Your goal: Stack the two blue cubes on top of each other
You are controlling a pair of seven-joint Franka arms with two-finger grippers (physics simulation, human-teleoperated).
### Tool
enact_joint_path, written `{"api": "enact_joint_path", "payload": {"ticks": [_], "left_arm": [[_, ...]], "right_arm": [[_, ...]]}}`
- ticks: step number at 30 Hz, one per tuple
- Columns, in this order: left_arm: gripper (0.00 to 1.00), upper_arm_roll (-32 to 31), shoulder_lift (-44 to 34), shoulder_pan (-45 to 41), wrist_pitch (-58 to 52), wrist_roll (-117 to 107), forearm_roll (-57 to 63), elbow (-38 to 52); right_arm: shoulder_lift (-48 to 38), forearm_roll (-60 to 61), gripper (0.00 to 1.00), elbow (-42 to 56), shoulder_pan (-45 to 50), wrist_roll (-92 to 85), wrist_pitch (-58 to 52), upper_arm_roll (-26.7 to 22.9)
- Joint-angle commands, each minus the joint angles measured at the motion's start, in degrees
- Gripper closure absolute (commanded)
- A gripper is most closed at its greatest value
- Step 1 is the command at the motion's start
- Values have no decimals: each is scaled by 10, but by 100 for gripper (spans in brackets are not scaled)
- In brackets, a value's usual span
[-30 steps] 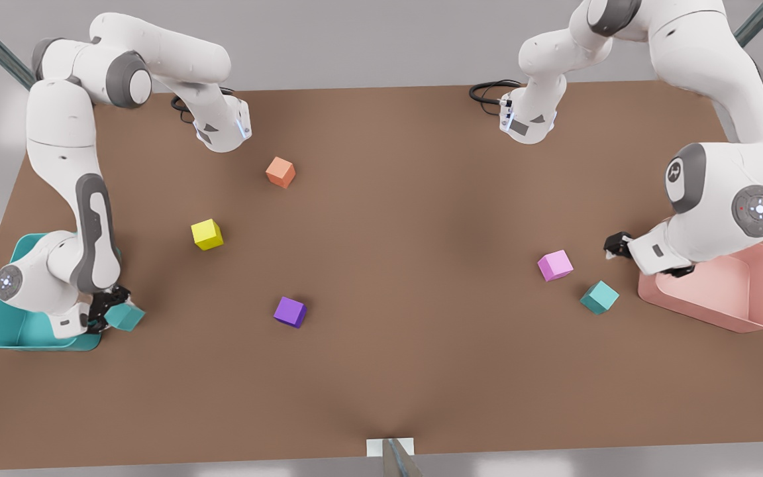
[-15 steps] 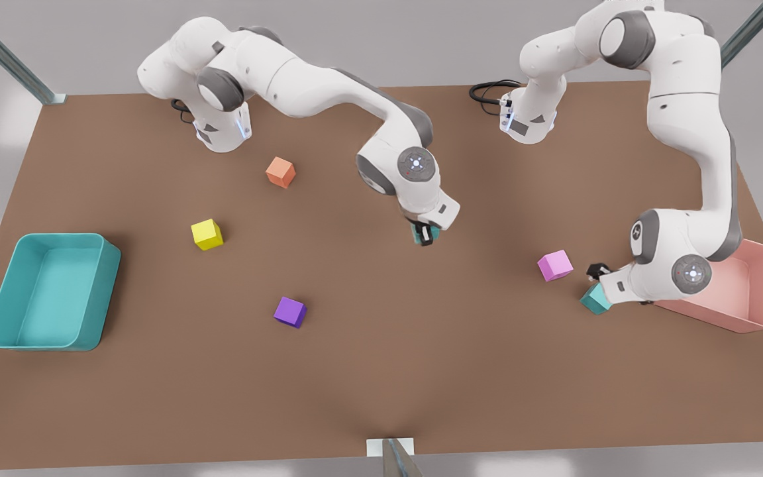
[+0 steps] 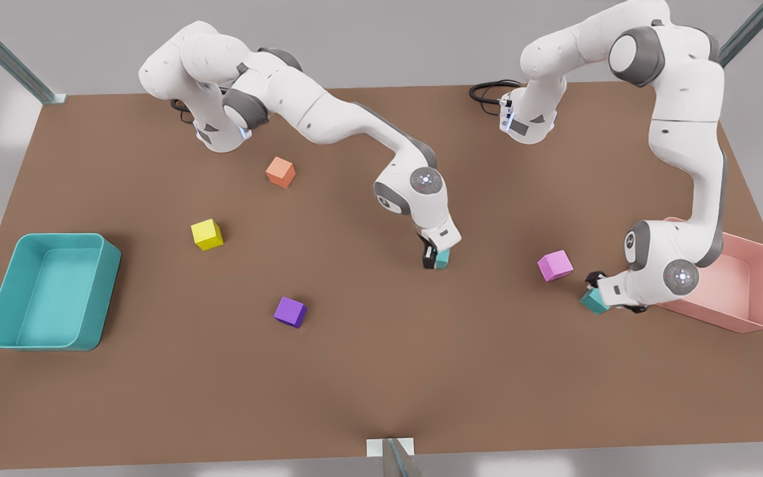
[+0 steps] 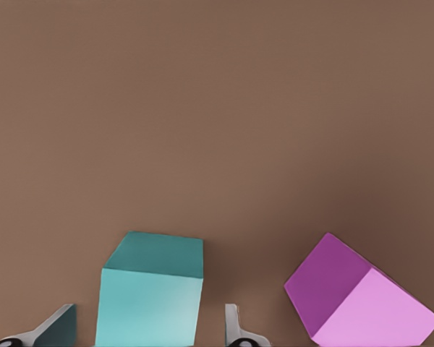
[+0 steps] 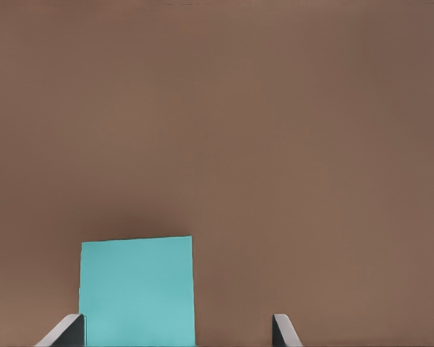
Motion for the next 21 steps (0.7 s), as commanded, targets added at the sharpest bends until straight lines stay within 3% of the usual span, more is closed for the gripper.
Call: {"api": "enact_joint_path", "payload": {"ticks": [1,3,4,5,7,8,9,10,12,15,18,19,20,21], "left_arm": [[0,0,2,2,46,44,11,-1],[0,0,9,6,62,44,11,-5],[0,0,11,6,69,44,11,-6],[0,0,14,6,70,44,11,-6],[0,0,15,6,70,44,12,-11],[0,0,15,11,85,44,12,-19],[0,0,21,12,91,44,12,-20],[0,0,22,14,91,44,12,-24],[0,1,22,16,91,44,14,-32],[0,3,24,16,91,44,14,-33],[0,4,25,16,90,43,14,-33],[4,4,25,16,90,42,14,-33],[19,4,26,16,90,40,13,-33],[27,4,26,15,89,37,13,-33]], "right_arm": [[-65,2,0,-4,-1,246,-68,12],[-206,10,0,-6,-33,235,-283,38],[-294,11,0,-6,-86,231,-443,38],[-384,33,0,-6,-199,206,-570,39],[-511,50,0,-17,-459,174,-717,66],[-582,38,0,-113,-570,120,-721,67],[-704,-10,0,-354,-603,99,-580,85],[-814,-11,0,-632,-598,98,-348,84],[-794,-12,0,-792,-626,98,-123,84],[-741,-6,0,-792,-652,99,-89,83],[-746,-11,0,-758,-652,100,-154,88],[-749,-11,0,-757,-653,99,-157,84],[-748,-10,0,-750,-653,99,-166,83],[-741,-10,0,-736,-664,98,-171,81]]}}
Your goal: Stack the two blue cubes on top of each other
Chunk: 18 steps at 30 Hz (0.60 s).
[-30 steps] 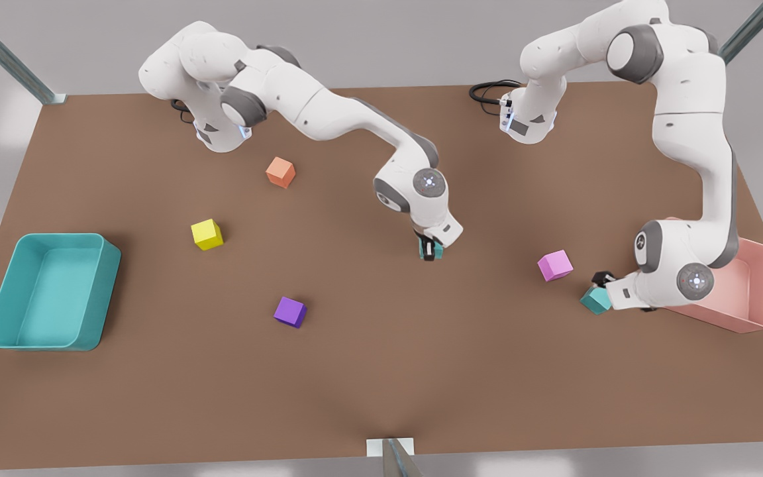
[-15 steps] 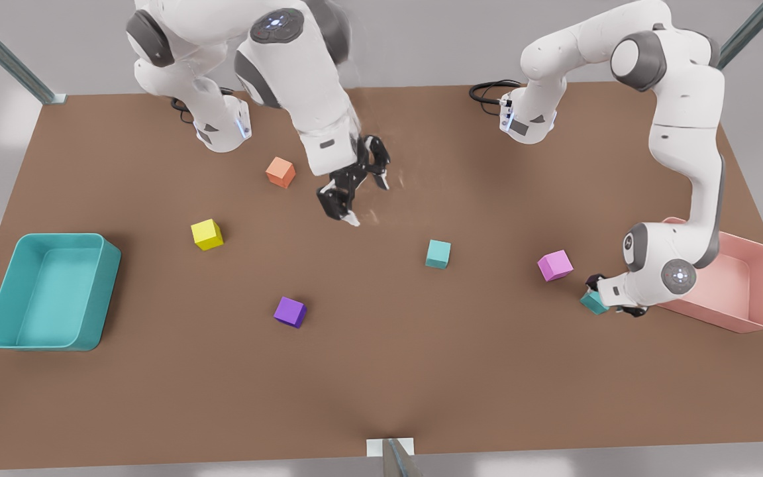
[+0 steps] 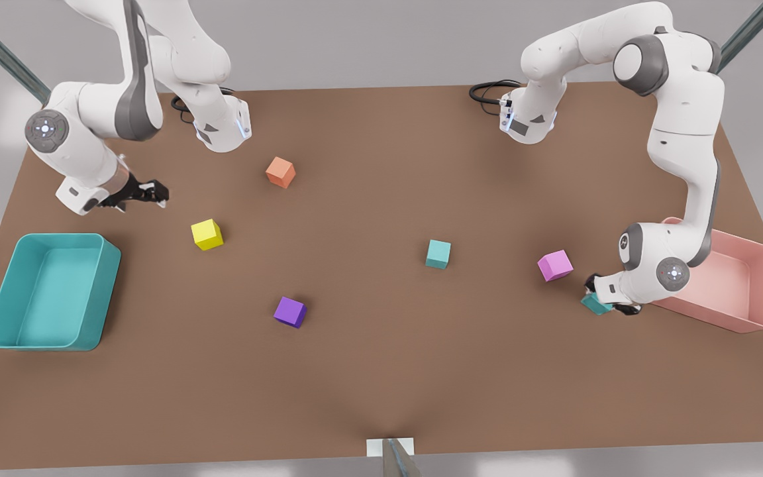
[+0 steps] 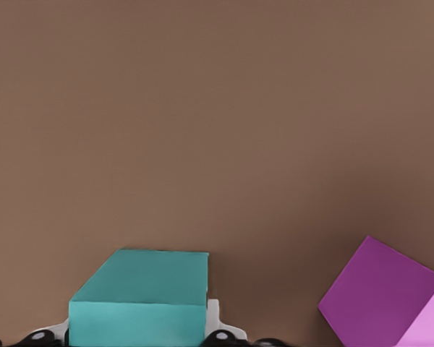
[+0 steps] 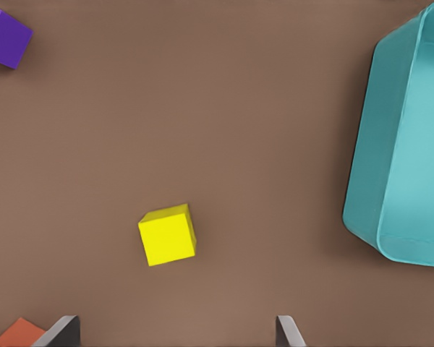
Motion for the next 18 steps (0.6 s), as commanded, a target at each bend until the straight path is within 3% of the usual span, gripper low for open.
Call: {"api": "enact_joint_path", "payload": {"ticks": [1,6,11,16,18], "left_arm": [[27,0,1,-1,1,5,-1,2],[31,-18,-28,-11,-72,-50,-2,26],[31,-137,-48,-44,-330,-220,-1,173],[31,-186,-61,-219,-359,-596,-2,161],[31,-227,-66,-230,-323,-689,-3,116]], "right_arm": [[2,0,0,10,-6,13,11,-1],[3,0,0,16,-8,13,1,-1],[1,-1,0,17,-20,12,0,-1],[1,0,0,16,-20,12,0,-1],[2,0,0,17,-20,12,0,-1]]}}
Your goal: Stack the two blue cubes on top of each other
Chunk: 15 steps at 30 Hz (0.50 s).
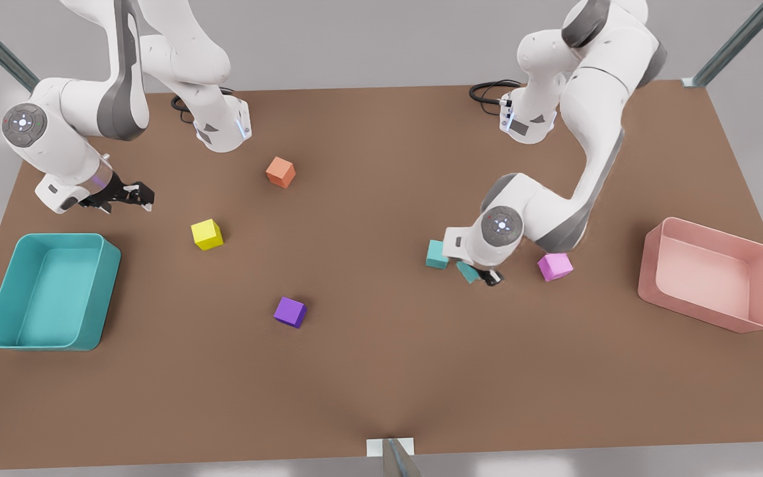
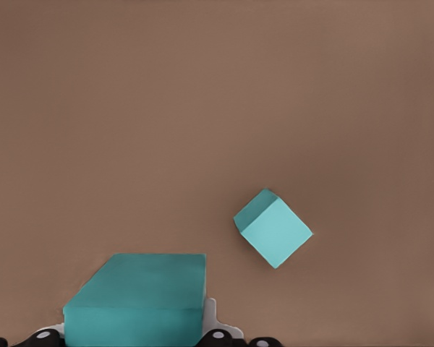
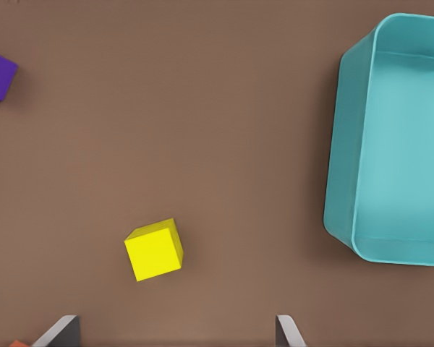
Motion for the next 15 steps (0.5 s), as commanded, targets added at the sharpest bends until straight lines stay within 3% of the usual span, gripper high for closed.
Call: {"api": "enact_joint_path", "payload": {"ticks": [1,2,4,15], "left_arm": [[31,-25,-15,10,7,-501,-5,-51],[31,-29,-30,12,70,-538,-8,-93],[31,-39,-30,6,74,-557,-8,-109],[31,-28,28,-17,142,-583,43,-111]], "right_arm": [[0,1,0,0,0,4,0,0],[0,1,0,0,0,4,0,0],[-1,1,0,0,-1,4,0,0],[0,1,0,0,-2,4,0,-1]]}}
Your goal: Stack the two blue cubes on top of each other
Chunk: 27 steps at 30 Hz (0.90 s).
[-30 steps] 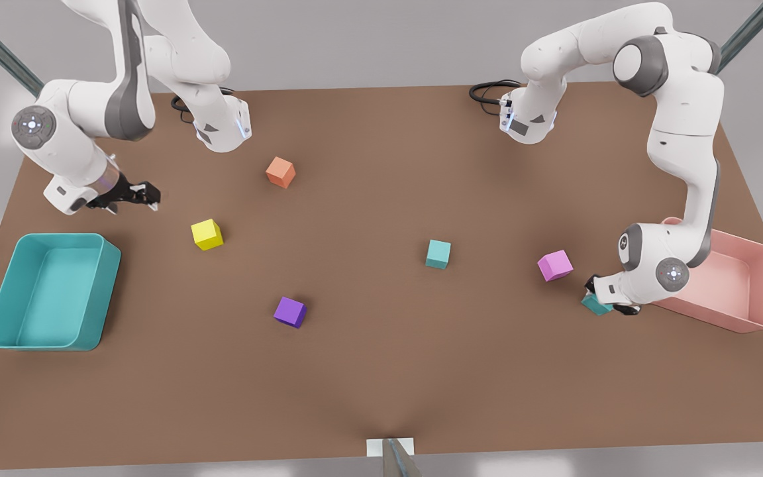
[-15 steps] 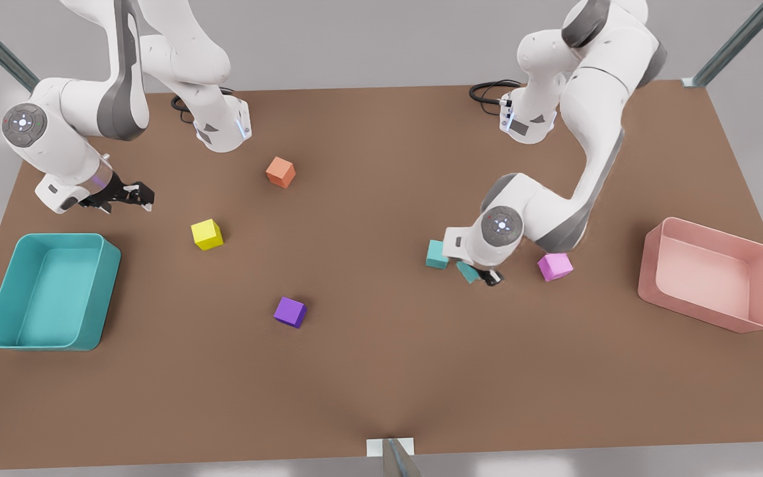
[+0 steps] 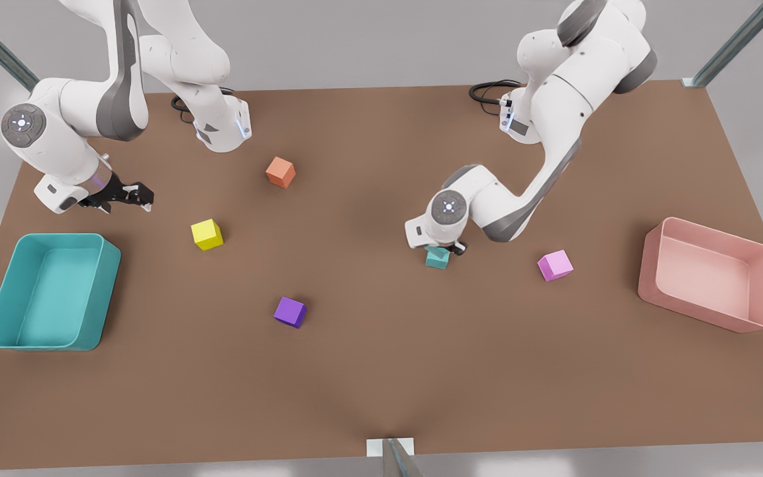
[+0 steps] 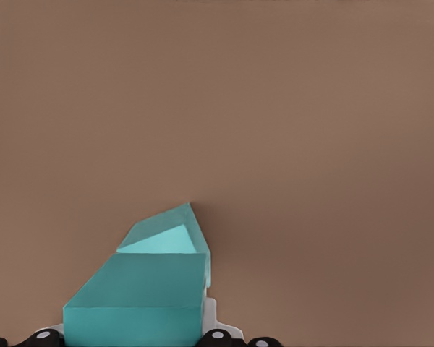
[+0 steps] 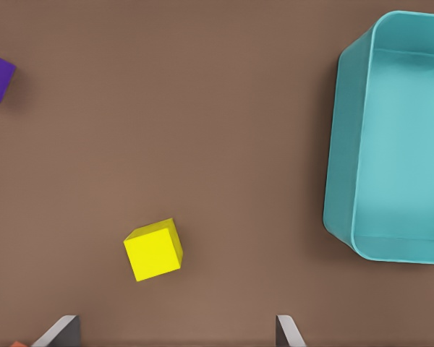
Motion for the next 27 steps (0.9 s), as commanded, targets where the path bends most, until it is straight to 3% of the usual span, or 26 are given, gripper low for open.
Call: {"api": "enact_joint_path", "payload": {"ticks": [1,17,18,19,27], "left_arm": [[31,2,7,5,37,-257,32,-4],[31,2,4,-2,39,-287,34,-27],[21,2,4,-2,39,-288,34,-27],[0,1,4,-1,37,-286,35,-27],[0,-6,-11,11,19,-287,32,-12]], "right_arm": [[0,1,0,0,-1,1,0,0],[0,1,0,0,-1,1,0,0],[0,1,0,0,-1,1,0,0],[0,1,0,0,-1,1,0,0],[1,0,0,0,-1,1,0,0]]}}
